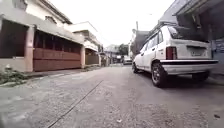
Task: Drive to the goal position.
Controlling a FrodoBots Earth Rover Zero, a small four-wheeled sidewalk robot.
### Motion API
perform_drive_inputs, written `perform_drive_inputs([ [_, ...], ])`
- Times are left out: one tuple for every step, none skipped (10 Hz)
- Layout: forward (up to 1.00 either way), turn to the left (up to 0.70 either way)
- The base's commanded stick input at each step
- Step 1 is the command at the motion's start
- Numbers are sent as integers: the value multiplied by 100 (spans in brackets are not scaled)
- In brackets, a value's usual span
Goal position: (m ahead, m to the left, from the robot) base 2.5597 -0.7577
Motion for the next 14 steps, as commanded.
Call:
perform_drive_inputs([
  [100, 0],
  [100, 0],
  [100, 0],
  [100, 0],
  [100, 0],
  [100, 0],
  [100, 0],
  [100, 0],
  [100, 0],
  [100, 0],
  [100, 0],
  [100, 0],
  [100, 0],
  [100, 0],
])
